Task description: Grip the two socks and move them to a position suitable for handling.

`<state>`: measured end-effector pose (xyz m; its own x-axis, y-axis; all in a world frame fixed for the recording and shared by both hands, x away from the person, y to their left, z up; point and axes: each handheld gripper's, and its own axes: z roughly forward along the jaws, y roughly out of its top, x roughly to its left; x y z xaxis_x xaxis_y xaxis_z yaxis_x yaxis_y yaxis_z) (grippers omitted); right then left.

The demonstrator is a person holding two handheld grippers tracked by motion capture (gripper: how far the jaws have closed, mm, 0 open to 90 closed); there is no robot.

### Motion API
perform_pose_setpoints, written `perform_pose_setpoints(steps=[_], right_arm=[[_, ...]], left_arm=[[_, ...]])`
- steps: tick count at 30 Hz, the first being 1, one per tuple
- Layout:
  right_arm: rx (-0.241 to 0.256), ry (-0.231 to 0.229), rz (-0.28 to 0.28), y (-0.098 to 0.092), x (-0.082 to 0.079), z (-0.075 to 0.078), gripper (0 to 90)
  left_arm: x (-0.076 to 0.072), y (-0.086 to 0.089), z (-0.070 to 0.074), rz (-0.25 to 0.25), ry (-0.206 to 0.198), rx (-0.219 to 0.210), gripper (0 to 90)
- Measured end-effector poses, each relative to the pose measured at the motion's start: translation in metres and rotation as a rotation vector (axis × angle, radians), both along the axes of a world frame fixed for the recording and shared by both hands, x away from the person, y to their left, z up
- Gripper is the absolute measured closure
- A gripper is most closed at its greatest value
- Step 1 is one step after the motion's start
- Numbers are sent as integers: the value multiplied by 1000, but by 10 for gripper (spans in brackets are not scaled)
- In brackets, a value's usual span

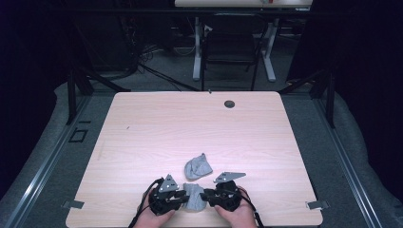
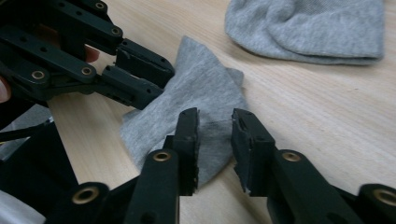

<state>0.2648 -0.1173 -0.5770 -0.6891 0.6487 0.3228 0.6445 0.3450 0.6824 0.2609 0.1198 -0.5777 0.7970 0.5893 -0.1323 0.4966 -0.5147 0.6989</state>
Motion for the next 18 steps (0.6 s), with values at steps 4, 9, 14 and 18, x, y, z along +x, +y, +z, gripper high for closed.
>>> perform_pose_setpoints(steps=[4,9,14,18], right_arm=[[-5,-11,3,3,-1,-2,646],[-78,-79,7,10,-4,-5,723],[-98,-93,5,12,-5,-4,802],[-89,-80,-4,10,-6,4,827]], left_arm=[[0,0,0,3,1,-4,736],[0,0,-1,4,3,-8,738],[0,0,-1,4,2,-9,740],[0,-1,-1,5,0,-9,741]])
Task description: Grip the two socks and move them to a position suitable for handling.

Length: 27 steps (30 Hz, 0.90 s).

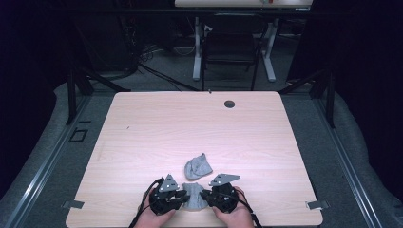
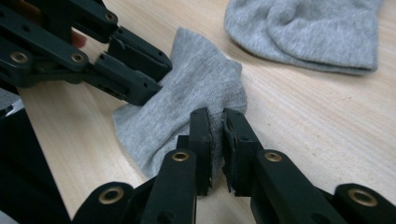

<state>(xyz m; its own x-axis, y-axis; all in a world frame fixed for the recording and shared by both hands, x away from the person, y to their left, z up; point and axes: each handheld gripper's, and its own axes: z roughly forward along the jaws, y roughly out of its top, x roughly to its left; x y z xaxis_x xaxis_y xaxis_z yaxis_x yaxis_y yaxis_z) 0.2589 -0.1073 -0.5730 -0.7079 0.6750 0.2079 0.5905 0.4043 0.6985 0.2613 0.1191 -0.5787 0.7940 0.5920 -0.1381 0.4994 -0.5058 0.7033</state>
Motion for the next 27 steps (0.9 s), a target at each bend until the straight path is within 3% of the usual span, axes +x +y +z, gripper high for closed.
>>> perform_pose_setpoints(steps=[4,5,10,13,21,23,27], right_arm=[[26,5,-2,-4,0,7,829],[61,14,-14,-6,0,11,829],[99,9,-28,-9,-1,21,830],[107,5,-28,-8,-1,22,831],[136,1,-21,-1,-2,20,835],[162,6,-21,1,-2,19,836],[193,10,-10,3,-3,19,837]], left_arm=[[0,0,3,-2,-8,-1,733],[0,1,5,-2,-11,-9,717],[-6,5,20,2,-25,-74,648],[-7,4,22,-15,-21,-94,572],[-10,-11,13,-57,1,-70,503],[-9,-12,11,-57,0,-58,518],[-9,-13,11,-57,-9,-41,690]])
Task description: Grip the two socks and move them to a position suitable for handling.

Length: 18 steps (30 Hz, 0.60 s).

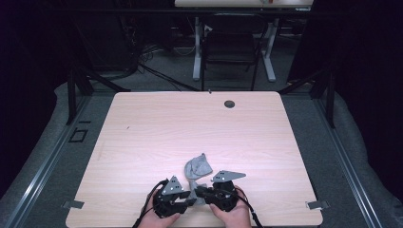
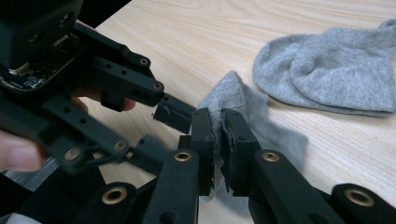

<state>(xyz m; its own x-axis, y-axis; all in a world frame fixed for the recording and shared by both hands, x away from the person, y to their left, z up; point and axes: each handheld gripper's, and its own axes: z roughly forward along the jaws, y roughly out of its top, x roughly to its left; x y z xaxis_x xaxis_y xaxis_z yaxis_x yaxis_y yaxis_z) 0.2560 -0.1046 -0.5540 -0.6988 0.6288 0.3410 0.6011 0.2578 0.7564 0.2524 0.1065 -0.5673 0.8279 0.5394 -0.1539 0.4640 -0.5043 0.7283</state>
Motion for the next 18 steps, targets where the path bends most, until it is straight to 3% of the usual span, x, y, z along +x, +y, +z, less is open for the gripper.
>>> perform_pose_setpoints(steps=[3,8,12,18], right_arm=[[4,-4,4,0,0,0,833],[8,-23,6,-1,0,1,706],[-5,-65,-21,-7,-2,4,731],[-62,-60,-34,-13,-1,0,778]], left_arm=[[0,0,0,-5,-2,6,802],[1,1,0,14,7,2,831],[3,5,0,31,13,-9,832],[5,10,0,51,14,-23,831]])
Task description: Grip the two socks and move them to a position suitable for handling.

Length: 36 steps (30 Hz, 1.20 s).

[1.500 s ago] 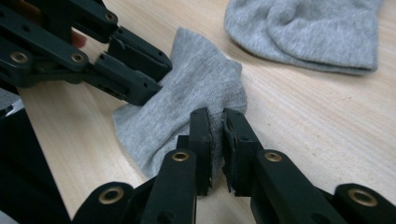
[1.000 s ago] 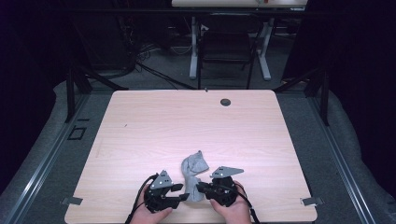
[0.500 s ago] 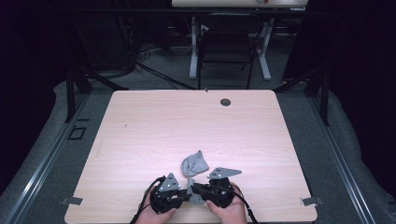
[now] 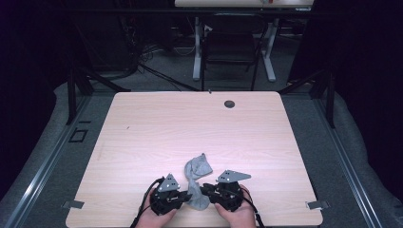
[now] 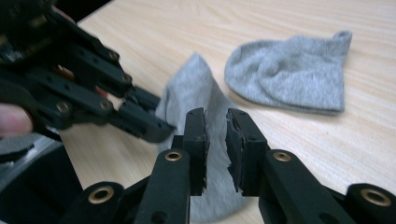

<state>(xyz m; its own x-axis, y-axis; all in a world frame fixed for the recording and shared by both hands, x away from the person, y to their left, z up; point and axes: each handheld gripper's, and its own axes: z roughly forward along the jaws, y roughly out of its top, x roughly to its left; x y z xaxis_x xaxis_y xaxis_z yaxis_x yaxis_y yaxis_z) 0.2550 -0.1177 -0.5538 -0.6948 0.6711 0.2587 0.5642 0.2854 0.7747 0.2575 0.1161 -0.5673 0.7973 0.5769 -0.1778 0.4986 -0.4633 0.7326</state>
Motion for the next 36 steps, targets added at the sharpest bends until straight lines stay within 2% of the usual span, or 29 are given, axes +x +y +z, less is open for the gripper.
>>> perform_pose_setpoints(steps=[2,4,7,9,12,13,14,18,23,25,31,34,36], right_arm=[[-25,-7,7,2,-1,-2,786],[-67,-15,24,4,-2,-5,802],[-115,-1,36,7,-2,-12,814],[-138,14,43,9,-1,-19,815],[-168,2,51,12,0,-26,825],[-168,2,51,12,0,-26,825],[-171,-18,53,13,0,-27,842],[-172,-4,57,10,1,-26,843],[-180,5,51,5,3,-25,843],[-174,13,48,3,4,-25,843],[-187,9,61,3,5,-24,846],[-203,5,68,3,5,-24,851],[-206,10,70,2,6,-23,856]], left_arm=[[1,2,0,2,1,0,831],[1,3,0,9,11,-17,830],[2,5,0,17,16,-28,830],[3,6,-1,14,20,-32,829],[3,6,-1,16,26,-40,827],[3,6,-1,16,26,-40,825],[3,7,-1,16,24,-37,822],[2,16,0,47,29,-23,791],[1,23,2,63,40,-24,772],[1,32,6,85,53,-43,761],[6,50,19,149,25,-95,726],[7,55,23,157,-7,-125,726],[7,56,28,152,-48,-132,726]])
